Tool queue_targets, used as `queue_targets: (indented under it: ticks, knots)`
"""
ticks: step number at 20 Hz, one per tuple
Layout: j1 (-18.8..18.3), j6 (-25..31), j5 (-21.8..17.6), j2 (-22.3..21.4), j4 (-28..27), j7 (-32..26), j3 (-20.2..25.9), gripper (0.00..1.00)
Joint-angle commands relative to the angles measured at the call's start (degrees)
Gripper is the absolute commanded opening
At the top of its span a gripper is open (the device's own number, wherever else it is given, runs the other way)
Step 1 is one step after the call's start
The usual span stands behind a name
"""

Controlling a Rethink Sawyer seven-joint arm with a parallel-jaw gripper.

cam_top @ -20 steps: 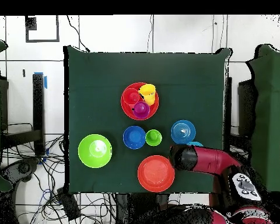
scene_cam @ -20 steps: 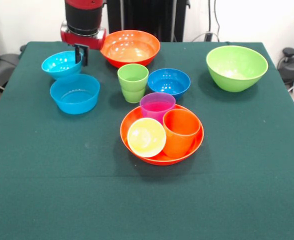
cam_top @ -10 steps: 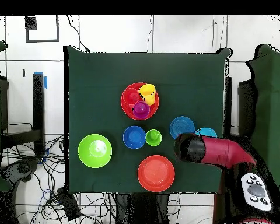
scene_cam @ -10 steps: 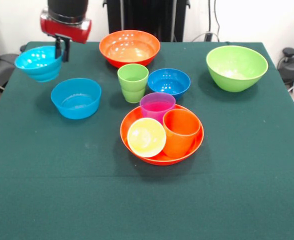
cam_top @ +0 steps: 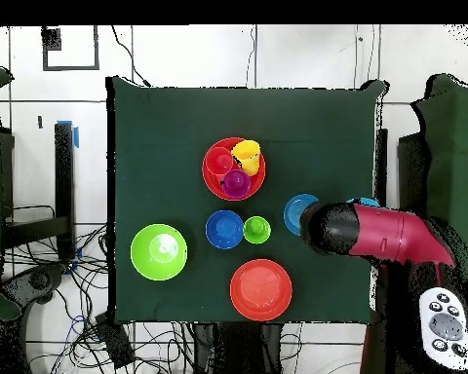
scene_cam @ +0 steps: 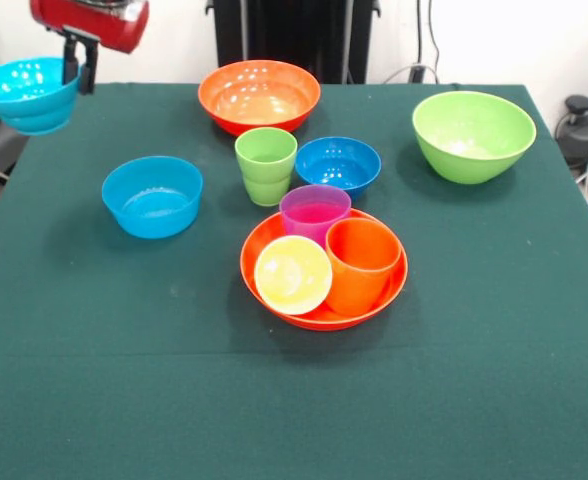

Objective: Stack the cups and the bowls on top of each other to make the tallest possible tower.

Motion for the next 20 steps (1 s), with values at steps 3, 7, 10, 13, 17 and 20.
queue_targets:
  ticks: [3, 7, 10, 13, 17, 20]
  knots:
    - [1.2, 4.1, -0.6, -4.0, -3.6, -11.0, 11.1, 0.00]
    - [-0.7, 4.3, 1.2, -5.4, -2.9, -13.9, 16.0, 0.00]
    - [-1.6, 4.0, 1.4, -5.8, -3.0, -14.9, 19.0, 0.00]
    - [-1.9, 3.7, 1.0, -6.0, -3.4, -14.5, 21.0, 0.00]
    - [-2.0, 3.6, 0.1, -6.9, -3.5, -14.1, 23.3, 0.00]
    - [-1.6, 4.4, -0.3, -7.1, -4.2, -13.6, 24.4, 0.00]
